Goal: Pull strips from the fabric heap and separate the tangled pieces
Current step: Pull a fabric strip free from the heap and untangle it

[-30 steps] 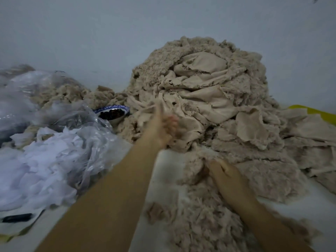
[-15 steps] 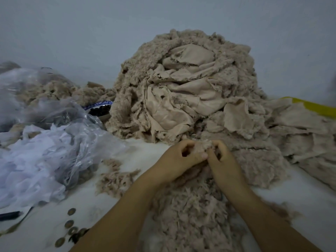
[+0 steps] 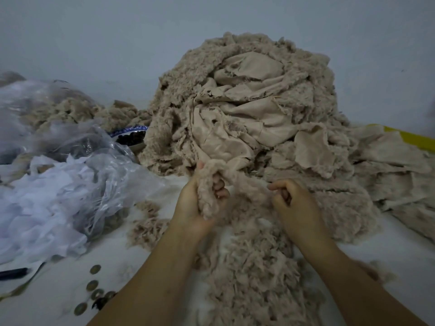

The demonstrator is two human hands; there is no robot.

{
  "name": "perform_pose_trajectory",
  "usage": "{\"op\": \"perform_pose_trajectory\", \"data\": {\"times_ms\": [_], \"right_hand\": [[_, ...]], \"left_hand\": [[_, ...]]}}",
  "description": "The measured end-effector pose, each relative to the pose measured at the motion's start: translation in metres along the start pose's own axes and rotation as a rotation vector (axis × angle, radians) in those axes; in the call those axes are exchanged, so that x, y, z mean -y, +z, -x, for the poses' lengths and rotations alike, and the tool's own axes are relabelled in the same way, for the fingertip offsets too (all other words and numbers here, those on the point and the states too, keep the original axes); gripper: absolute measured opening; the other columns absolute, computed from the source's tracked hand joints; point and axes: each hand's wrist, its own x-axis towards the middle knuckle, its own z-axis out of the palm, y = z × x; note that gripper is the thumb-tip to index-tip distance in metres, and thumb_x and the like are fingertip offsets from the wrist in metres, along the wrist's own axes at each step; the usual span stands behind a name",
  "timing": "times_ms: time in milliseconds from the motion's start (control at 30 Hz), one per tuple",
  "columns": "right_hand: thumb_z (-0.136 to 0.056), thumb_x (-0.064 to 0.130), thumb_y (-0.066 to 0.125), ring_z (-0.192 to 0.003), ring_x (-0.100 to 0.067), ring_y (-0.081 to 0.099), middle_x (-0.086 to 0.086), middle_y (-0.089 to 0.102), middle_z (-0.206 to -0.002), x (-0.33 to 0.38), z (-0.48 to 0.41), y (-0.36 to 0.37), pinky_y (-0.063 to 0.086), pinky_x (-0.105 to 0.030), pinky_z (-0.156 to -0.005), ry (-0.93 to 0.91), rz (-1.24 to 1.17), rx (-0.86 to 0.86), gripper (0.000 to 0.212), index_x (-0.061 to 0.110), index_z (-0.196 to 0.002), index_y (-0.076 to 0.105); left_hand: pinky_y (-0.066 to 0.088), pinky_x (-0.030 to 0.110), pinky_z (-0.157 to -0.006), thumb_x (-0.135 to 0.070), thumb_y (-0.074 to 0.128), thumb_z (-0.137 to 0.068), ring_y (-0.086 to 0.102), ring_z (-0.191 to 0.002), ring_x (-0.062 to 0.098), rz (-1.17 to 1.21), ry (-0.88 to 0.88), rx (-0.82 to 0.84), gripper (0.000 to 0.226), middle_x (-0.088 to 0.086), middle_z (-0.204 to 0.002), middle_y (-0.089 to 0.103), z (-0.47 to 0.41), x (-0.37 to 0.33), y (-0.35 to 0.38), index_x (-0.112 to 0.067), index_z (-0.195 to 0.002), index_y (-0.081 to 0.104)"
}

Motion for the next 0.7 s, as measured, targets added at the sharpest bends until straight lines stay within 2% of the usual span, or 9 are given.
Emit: {"op": "perform_pose_trajectory", "data": {"times_ms": [67,200,267,333,400,500,600,667,700], "right_hand": [[-0.098,0.017,0.051,-0.074,-0.003,0.053,0.012,0.051,-0.097,-0.002,-0.001,-0.004,0.037,-0.014,-0.057,0.044,-0.054,-0.068,0.016,0.028,-0.097,0.061],[-0.100,0.035,0.051,-0.068,0.002,0.055,0.008,0.059,-0.089,0.006,0.002,-0.008,0.041,-0.013,-0.055,0.045,-0.196,-0.062,0.011,0.035,-0.098,0.061],[-0.096,0.056,0.049,-0.078,0.007,0.060,0.017,0.065,-0.091,0.019,0.009,-0.005,0.046,-0.009,-0.063,-0.014,-0.314,0.049,0.014,0.047,-0.097,0.060],[-0.086,0.071,0.048,-0.089,0.007,0.064,0.026,0.066,-0.099,0.029,0.015,0.000,0.050,-0.010,-0.070,-0.038,-0.412,0.171,0.022,0.056,-0.098,0.058],[-0.081,0.077,0.048,-0.092,0.004,0.066,0.023,0.068,-0.101,0.030,0.016,0.005,0.053,-0.016,-0.073,-0.030,-0.424,0.206,0.034,0.051,-0.100,0.058],[-0.091,0.067,0.044,-0.084,-0.003,0.067,0.016,0.071,-0.088,0.026,0.012,0.007,0.051,-0.020,-0.073,0.045,-0.384,0.135,0.031,0.040,-0.095,0.060],[-0.101,0.047,0.043,-0.071,-0.007,0.061,0.011,0.066,-0.075,0.020,0.009,0.007,0.049,-0.023,-0.066,0.128,-0.409,0.092,0.027,0.034,-0.087,0.062],[-0.102,0.043,0.044,-0.071,-0.012,0.060,0.000,0.064,-0.076,0.019,0.009,0.008,0.049,-0.029,-0.067,0.167,-0.397,0.097,0.029,0.026,-0.088,0.062],[-0.102,0.041,0.044,-0.073,-0.012,0.062,-0.001,0.067,-0.080,0.020,0.009,0.008,0.049,-0.027,-0.068,0.186,-0.410,0.105,0.029,0.025,-0.089,0.063]], "left_hand": [[0.050,0.019,-0.058,-0.036,0.055,-0.093,0.059,-0.064,0.009,0.096,0.012,0.039,0.040,0.001,-0.073,0.065,0.001,-0.005,-0.001,-0.007,-0.075,0.076],[0.054,0.023,-0.081,-0.019,0.053,-0.094,0.065,-0.093,0.015,-0.010,0.053,0.129,0.029,0.006,-0.104,0.070,0.005,0.002,0.002,-0.005,-0.103,0.077],[0.057,0.028,-0.080,-0.019,0.062,-0.089,0.065,-0.095,0.020,-0.270,0.106,0.078,0.028,0.011,-0.105,0.069,0.007,0.014,0.005,-0.007,-0.111,0.073],[0.058,0.034,-0.086,-0.026,0.071,-0.086,0.070,-0.100,0.027,-0.594,0.136,0.045,0.023,0.012,-0.105,0.074,0.011,0.026,0.007,-0.016,-0.106,0.076],[0.058,0.044,-0.093,-0.039,0.072,-0.084,0.072,-0.103,0.030,-0.807,0.101,0.058,0.023,0.010,-0.104,0.076,0.016,0.037,0.010,-0.026,-0.102,0.078],[0.056,0.044,-0.096,-0.044,0.068,-0.086,0.071,-0.105,0.027,-0.880,0.111,0.063,0.023,0.006,-0.105,0.077,0.017,0.042,0.011,-0.032,-0.102,0.078],[0.056,0.031,-0.092,-0.033,0.067,-0.088,0.070,-0.109,0.022,-0.727,0.115,0.039,0.019,0.007,-0.112,0.075,0.015,0.042,0.012,-0.025,-0.100,0.078],[0.057,0.030,-0.088,-0.028,0.066,-0.086,0.069,-0.110,0.024,-0.617,0.097,0.014,0.019,0.011,-0.113,0.074,0.014,0.043,0.012,-0.022,-0.098,0.079],[0.058,0.031,-0.088,-0.025,0.066,-0.085,0.069,-0.110,0.027,-0.573,0.089,0.004,0.019,0.013,-0.113,0.074,0.014,0.044,0.012,-0.020,-0.099,0.078]]}}
